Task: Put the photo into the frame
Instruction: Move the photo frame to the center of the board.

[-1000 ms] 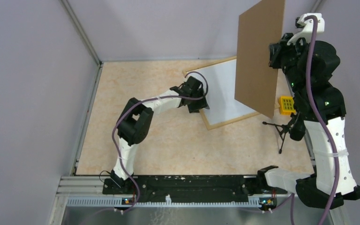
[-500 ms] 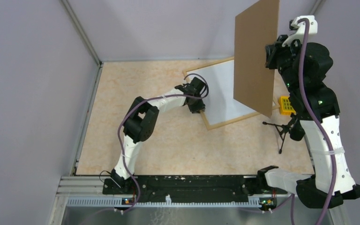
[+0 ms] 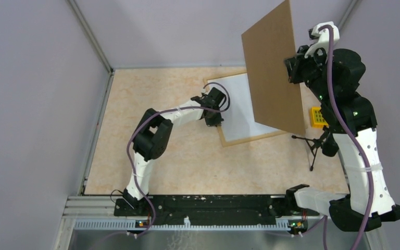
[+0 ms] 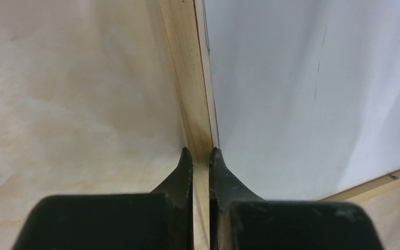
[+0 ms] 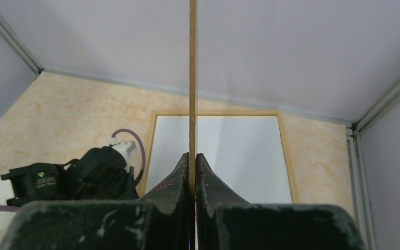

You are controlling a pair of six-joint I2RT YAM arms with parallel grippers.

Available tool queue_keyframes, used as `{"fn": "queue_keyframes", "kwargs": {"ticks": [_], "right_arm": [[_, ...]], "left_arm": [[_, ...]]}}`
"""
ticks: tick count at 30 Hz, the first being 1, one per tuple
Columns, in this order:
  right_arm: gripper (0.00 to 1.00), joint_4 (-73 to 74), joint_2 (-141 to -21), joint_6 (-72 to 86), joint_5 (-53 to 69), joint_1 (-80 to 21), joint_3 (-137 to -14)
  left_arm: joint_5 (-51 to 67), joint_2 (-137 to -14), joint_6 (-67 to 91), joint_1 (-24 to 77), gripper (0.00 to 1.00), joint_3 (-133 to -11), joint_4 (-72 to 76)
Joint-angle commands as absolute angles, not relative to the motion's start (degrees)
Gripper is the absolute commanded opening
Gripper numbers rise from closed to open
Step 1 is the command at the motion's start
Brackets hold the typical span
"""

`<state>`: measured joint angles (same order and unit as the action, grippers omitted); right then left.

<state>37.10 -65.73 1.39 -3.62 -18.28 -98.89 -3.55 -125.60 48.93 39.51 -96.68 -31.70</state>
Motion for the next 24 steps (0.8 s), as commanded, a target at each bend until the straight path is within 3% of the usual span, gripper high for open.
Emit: {"fn": "queue_keyframes", "kwargs": {"ticks": [1, 11, 14, 16, 18, 24], "right_arm": [[0.0, 35.8, -65.2, 0.4, -0.6, -19.3, -101.7], [0.0, 35.9, -70.1, -4.8, -4.5, -32.5, -104.3], [0.0, 33.9, -70.8, -6.7, -3.9, -34.8, -104.0], [0.0, 32.2, -71.0, -7.0, -3.6, -35.0, -104.3], [0.0, 30.9, -71.2, -7.3, -3.4, -35.0, -104.9], [0.0, 31.0, -73.2, -10.6, -1.0, -35.0, -109.2]], "left_arm": [[-4.5, -117.9, 40.7, 36.9, 0.0, -80.2, -36.8], [5.8, -101.4, 35.6, 32.3, 0.19, -61.0, -33.0], [8.8, -96.2, 32.4, 29.8, 0.47, -59.1, -33.3], [11.4, -91.4, 29.6, 29.2, 0.78, -59.3, -33.8], [13.1, -85.9, 27.7, 29.1, 0.96, -61.0, -35.0], [23.9, -74.0, 26.3, 27.8, 0.98, -71.7, -38.2]]}}
